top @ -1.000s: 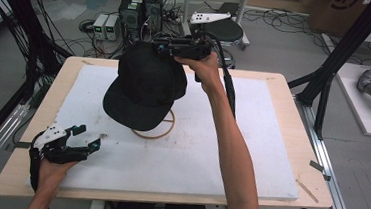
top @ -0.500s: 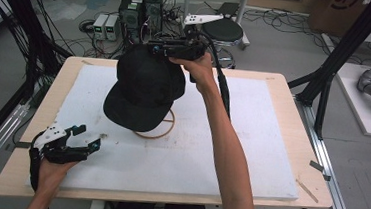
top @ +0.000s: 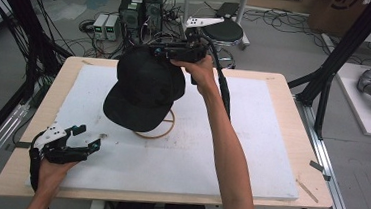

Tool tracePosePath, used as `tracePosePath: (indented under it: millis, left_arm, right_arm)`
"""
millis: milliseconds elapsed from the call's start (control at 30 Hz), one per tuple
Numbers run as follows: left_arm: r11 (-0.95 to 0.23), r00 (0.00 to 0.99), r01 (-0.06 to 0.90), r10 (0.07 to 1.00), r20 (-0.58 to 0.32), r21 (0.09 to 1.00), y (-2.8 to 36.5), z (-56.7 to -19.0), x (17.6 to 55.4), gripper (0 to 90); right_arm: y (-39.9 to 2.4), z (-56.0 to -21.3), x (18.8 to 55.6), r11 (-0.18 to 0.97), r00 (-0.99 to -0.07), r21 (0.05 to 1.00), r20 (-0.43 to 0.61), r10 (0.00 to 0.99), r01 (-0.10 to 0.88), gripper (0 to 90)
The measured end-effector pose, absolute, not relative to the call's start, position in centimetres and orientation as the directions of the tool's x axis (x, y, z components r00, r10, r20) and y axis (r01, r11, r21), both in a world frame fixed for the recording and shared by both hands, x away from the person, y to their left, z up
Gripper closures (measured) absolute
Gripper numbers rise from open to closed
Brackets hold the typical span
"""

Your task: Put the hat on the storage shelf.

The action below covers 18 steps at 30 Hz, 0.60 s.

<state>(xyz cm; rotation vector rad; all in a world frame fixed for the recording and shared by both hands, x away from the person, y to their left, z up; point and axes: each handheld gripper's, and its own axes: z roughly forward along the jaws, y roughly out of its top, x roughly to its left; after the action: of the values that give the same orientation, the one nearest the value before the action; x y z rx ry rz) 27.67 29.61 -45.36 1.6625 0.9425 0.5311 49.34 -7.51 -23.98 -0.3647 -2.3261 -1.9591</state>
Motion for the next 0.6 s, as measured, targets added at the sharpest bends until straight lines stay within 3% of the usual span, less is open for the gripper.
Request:
tracePosePath:
  millis: [600]
  left_arm:
    - [-0.085,0.582,0.316,0.804,-0.122,0.945,29.63,-45.35,27.69,16.4]
  right_arm:
    - [-7.37,-24.08,49.60,0.150,-0.967,0.962,0.204,0.153,0.226,77.9]
